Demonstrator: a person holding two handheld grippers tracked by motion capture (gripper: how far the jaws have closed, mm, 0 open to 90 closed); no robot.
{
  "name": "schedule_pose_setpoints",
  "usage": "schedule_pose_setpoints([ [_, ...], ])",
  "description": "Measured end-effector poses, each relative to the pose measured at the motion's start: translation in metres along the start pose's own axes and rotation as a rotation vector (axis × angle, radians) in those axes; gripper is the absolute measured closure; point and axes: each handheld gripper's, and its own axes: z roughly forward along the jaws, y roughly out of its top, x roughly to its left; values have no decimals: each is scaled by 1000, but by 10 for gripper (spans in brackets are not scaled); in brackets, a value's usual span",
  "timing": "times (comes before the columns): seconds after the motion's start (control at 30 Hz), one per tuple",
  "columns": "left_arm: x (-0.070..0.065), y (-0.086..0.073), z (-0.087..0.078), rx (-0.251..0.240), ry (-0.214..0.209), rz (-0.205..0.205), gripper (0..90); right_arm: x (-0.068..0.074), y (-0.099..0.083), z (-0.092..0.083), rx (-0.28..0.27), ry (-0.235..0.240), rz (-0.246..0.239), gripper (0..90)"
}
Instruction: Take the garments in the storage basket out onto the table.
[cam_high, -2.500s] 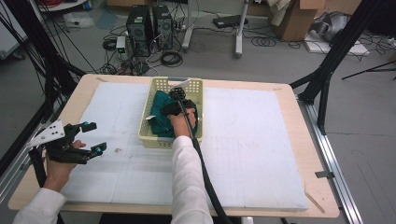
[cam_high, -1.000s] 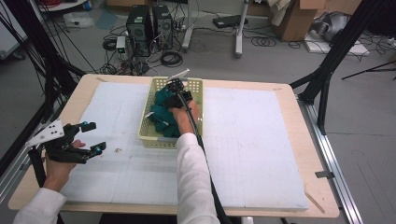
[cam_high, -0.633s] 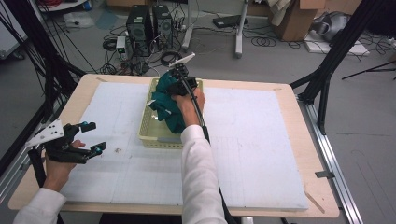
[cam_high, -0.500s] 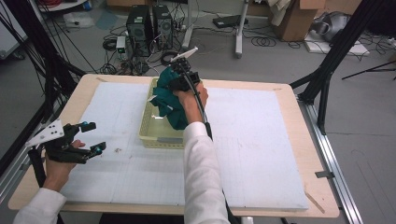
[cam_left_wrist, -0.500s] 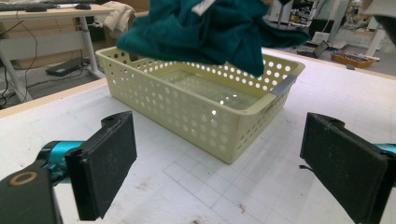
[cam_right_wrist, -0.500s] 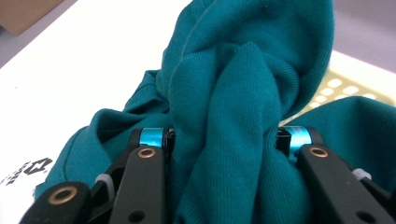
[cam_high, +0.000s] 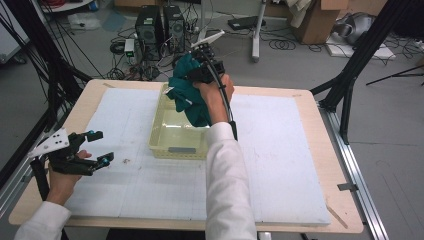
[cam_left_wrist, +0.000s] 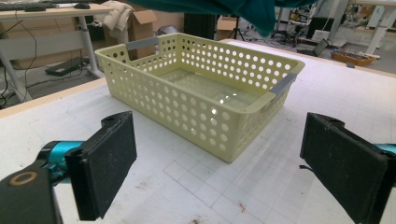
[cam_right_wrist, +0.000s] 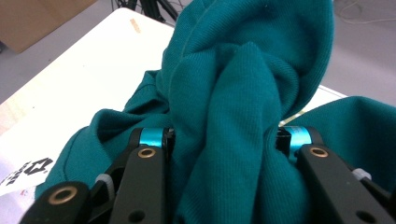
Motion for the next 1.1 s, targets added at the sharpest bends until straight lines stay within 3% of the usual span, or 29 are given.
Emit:
schedule_pose_setpoints([
  [0.47,-1,0,1,10,2,5,110,-37,-9,-41,-41,-62,39,624],
  [0.8,-1,-1,1,14,9,5,109,-75,-33,-69,-80,-114,85,624],
  [1.1,-2,-1,2,20,11,10,110,-103,-59,-82,-79,-164,121,623],
])
